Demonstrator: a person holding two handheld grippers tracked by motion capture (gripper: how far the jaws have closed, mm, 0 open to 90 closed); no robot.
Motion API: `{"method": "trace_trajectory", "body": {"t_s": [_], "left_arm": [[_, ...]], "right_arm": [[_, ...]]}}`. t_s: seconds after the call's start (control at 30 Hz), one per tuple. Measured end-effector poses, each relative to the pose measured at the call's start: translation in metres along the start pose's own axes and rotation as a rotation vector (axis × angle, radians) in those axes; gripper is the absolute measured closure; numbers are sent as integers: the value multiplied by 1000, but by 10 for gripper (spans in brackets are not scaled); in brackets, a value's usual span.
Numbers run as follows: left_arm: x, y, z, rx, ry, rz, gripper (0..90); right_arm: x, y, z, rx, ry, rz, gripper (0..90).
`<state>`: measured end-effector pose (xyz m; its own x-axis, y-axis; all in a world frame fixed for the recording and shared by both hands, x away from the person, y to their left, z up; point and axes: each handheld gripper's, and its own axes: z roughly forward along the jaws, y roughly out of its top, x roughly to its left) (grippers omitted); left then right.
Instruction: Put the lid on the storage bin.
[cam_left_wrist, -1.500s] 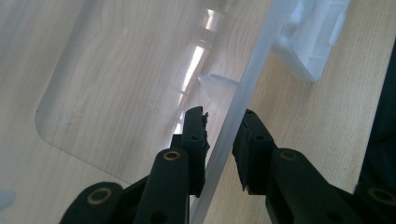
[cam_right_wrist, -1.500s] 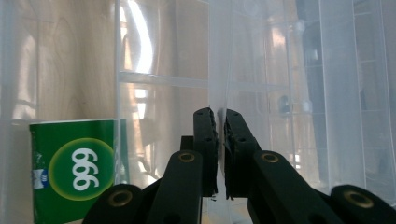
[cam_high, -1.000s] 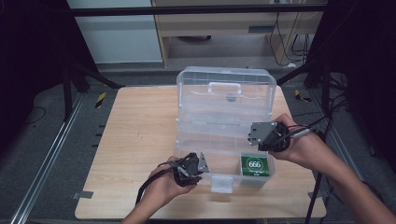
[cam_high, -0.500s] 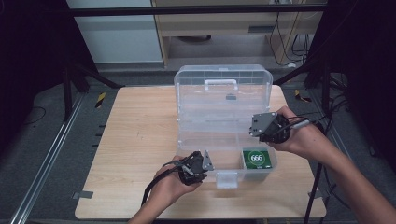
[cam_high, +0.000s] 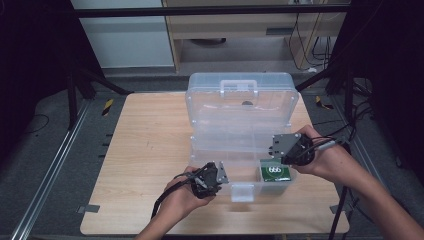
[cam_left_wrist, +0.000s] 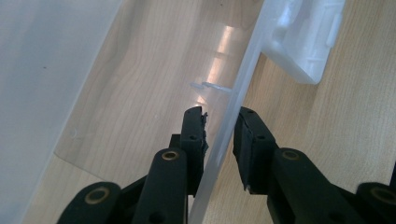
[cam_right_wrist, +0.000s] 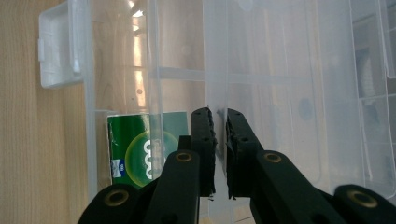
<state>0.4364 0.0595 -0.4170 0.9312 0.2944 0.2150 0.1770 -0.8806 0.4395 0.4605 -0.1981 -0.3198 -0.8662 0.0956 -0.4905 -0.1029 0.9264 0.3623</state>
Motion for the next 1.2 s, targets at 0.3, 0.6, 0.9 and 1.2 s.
{"method": "trace_trajectory", "body": {"t_s": [0.3,0.6,0.9,1.2], "left_arm": [[-2,-9,-44,-214,-43,-71,466],[32,-20,-106,-352,-10,-178,604],[85,-15,-123,-356,39,-246,855],[117,-6,-119,-371,105,-366,899]], "right_arm": [[-1,-2,-1,-2,3,7,829],[2,-2,0,-6,-4,12,824],[5,-3,0,-15,-16,13,817],[9,-4,0,-13,-27,12,810]]}}
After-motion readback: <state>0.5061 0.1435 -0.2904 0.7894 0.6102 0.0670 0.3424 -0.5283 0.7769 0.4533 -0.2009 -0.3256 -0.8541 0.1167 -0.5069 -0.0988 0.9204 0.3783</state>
